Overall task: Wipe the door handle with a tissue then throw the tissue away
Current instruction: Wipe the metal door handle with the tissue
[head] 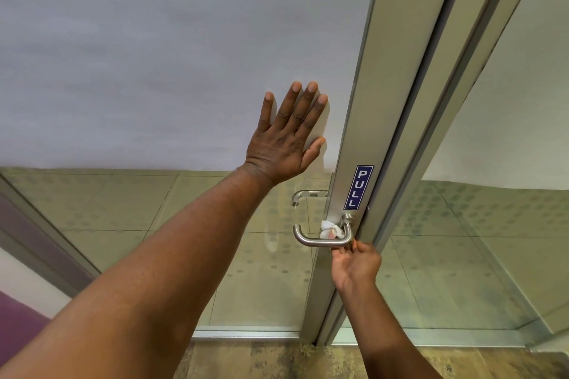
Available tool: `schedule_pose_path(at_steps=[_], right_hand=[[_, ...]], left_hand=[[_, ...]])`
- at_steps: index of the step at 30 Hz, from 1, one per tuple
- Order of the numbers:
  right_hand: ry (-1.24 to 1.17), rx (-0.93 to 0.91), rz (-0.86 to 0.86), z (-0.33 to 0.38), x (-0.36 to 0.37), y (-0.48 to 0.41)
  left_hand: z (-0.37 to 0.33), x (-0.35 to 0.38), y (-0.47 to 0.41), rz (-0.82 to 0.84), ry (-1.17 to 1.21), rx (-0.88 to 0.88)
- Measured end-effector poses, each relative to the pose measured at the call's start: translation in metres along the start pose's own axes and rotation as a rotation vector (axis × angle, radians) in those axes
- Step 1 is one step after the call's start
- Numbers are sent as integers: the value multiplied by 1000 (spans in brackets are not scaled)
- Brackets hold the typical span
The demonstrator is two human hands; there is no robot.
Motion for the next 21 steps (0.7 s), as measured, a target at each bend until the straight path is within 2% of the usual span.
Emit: schedule_pose_path(at_steps=[8,21], right_hand=[[-101,120,24,-9,9,1],[-28,53,-66,-4,-17,3]], left_hand=[[0,-1,0,0,-3,0],[0,-1,0,5,7,2]])
Point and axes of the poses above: each hand's wrist, its own y-axis away from the middle knuckle, its own x-axis out of the palm, z = x × y, the point moved 7 cm from there along -y, towards the middle knuckle, and after that the axes turned 5 degrees about z, right-handed, at the moved point
